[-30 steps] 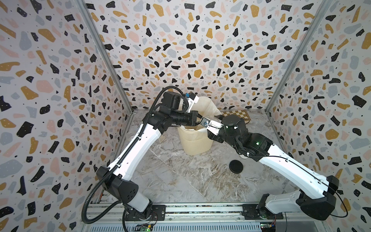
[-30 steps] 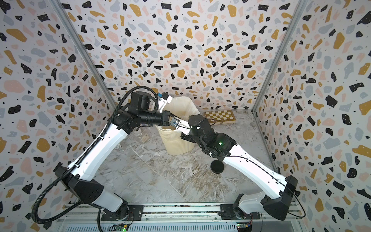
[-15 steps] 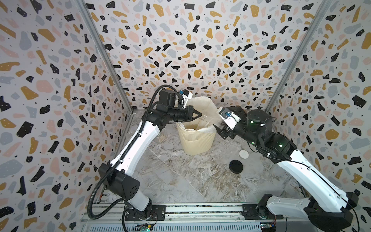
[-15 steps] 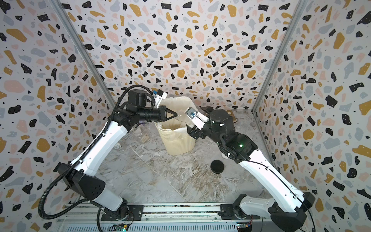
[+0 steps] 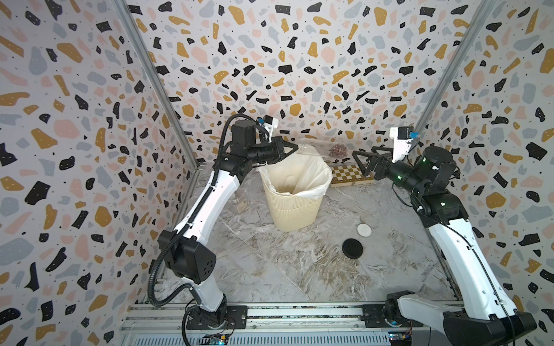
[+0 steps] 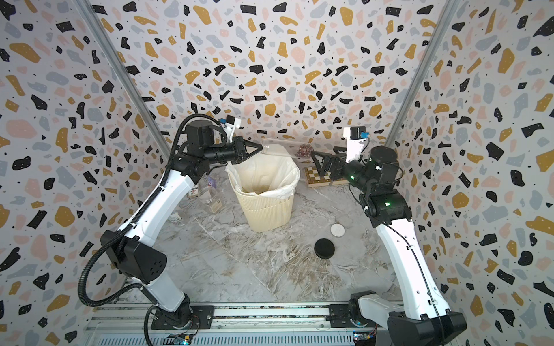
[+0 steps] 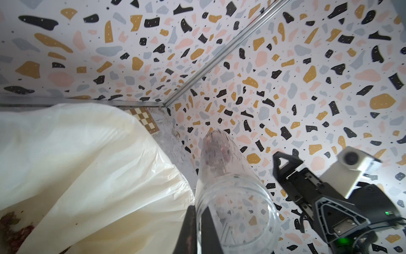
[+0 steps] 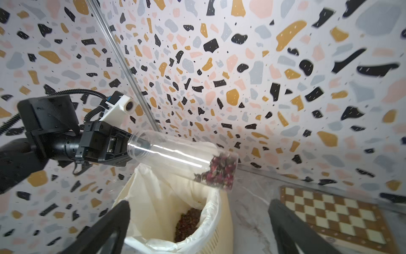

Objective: Empty the moldy dried flower tea in the jars
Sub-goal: Pour the moldy dried flower tea into the trash bin.

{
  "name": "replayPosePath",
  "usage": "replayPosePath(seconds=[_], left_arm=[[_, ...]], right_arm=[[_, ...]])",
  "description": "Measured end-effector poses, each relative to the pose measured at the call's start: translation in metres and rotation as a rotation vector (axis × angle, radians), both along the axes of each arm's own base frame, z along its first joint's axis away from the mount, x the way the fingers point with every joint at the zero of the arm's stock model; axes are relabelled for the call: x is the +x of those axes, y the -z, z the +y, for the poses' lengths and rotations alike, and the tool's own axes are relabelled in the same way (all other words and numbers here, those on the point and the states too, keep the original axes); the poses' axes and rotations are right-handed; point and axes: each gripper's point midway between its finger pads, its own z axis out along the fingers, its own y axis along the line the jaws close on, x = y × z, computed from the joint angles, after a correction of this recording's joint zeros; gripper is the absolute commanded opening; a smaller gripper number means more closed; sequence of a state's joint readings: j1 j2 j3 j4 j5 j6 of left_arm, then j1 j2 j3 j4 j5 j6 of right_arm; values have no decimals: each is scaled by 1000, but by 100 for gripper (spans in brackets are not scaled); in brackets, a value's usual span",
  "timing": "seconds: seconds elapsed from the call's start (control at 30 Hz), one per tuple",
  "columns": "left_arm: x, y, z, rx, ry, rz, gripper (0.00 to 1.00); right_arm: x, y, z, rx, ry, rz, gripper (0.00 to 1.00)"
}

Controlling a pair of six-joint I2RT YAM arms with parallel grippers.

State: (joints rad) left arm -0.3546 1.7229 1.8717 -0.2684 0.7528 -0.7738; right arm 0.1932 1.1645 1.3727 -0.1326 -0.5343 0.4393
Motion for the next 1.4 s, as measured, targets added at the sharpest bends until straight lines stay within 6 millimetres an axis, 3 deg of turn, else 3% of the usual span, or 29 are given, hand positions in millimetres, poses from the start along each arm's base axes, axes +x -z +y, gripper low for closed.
replayPosePath(seconds=[0.2, 0.47, 0.6, 0.97, 1.4], left_arm=[[5, -18, -3, -59, 1, -62, 0], [14, -34, -5, -161, -14, -87, 0], [22, -25, -8, -204, -17, -54, 0], [23, 4, -18, -225, -17, 22, 0], [13, 8, -14, -240, -27, 25, 0]], right_arm=[[9, 19, 13, 276, -97, 173, 100], [20, 3, 21, 552, -150, 222, 100], [32, 0, 32, 648, -176, 240, 100], [87, 27, 60, 818, -194, 341, 98], [103, 2, 52, 885, -178, 264, 85]])
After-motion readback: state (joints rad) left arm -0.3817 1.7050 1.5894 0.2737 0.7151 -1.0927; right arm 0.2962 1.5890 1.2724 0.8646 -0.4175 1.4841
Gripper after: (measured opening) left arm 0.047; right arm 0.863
